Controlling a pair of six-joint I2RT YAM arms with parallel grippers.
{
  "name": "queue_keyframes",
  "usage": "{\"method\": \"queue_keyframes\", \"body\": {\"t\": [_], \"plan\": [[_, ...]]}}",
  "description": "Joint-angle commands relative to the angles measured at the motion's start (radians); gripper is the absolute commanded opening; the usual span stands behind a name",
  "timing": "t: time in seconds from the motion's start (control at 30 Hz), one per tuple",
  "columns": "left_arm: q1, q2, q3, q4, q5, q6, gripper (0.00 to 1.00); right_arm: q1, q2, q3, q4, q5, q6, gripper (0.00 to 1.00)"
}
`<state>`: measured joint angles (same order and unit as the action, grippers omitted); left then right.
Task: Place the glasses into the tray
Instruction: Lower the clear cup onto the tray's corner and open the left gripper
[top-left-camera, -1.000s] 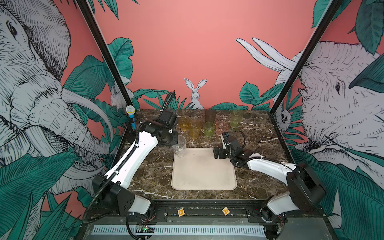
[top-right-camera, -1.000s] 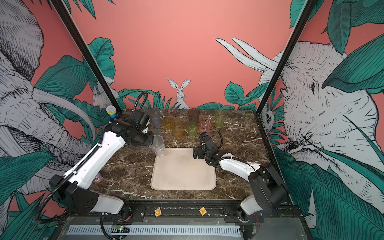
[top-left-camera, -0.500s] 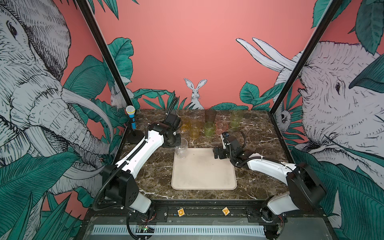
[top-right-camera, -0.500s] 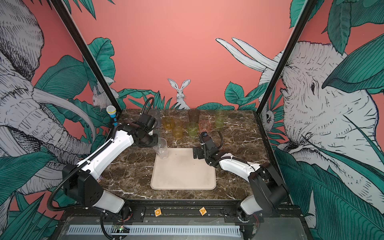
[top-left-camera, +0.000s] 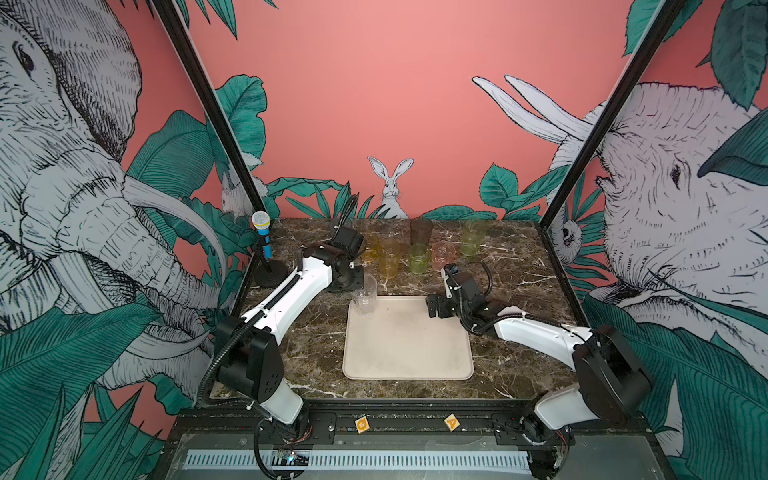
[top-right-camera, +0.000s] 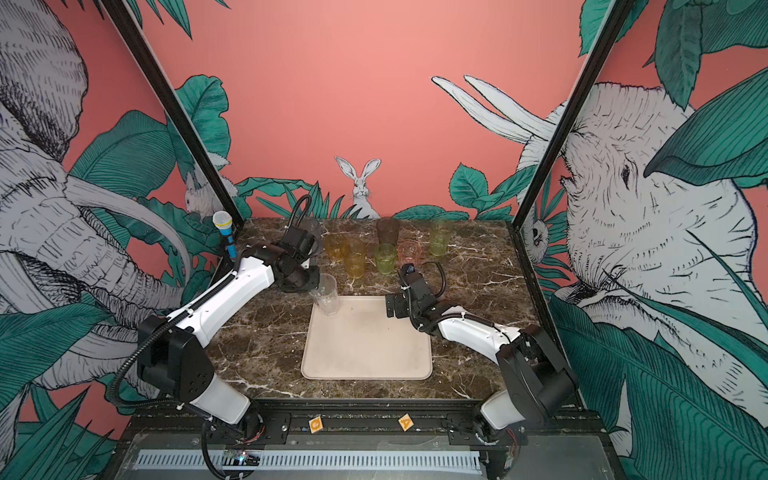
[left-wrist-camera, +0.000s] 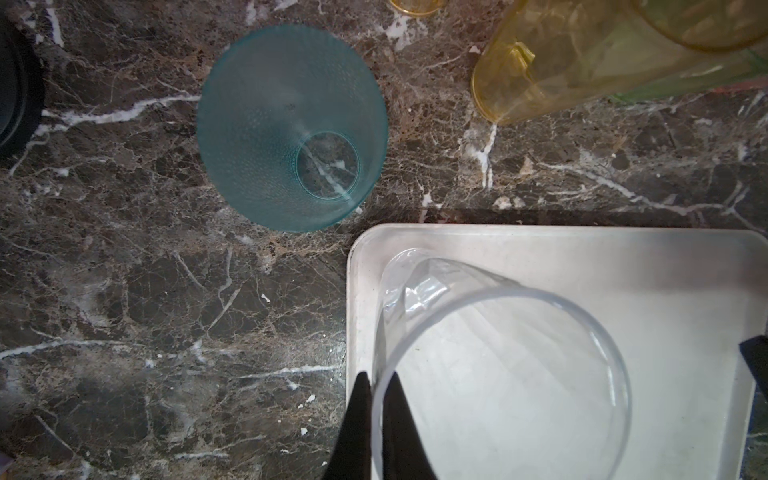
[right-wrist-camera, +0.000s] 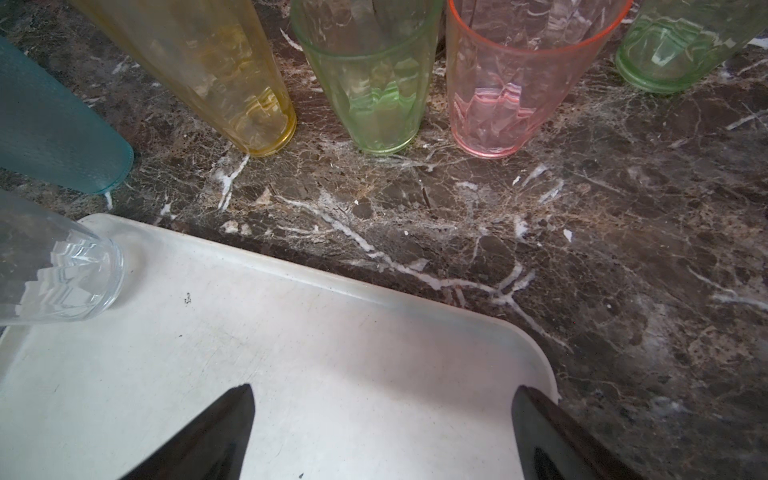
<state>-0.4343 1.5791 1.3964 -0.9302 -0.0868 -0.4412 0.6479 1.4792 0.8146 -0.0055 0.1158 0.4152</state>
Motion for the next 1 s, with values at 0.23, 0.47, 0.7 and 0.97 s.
{"method": "queue_keyframes", "body": {"t": [0.23,0.47,0.7,0.97], "plan": [[0.019,0.012,-0.023,0.019,0.003,-0.01,0.0,0.002,0.004,0.038,0.009,0.004,-0.002,0.99],[0.023,0.027,-0.025,0.028,0.002,-0.01,0.0,0.001,0.007,0.038,0.009,0.001,-0.001,0.99],[0.029,0.048,-0.023,0.04,0.007,-0.016,0.0,0.001,0.006,0.04,0.006,0.002,-0.003,0.99],[0.032,0.065,-0.004,0.032,0.006,-0.012,0.0,0.001,0.004,0.04,0.005,0.004,-0.004,0.99]]}}
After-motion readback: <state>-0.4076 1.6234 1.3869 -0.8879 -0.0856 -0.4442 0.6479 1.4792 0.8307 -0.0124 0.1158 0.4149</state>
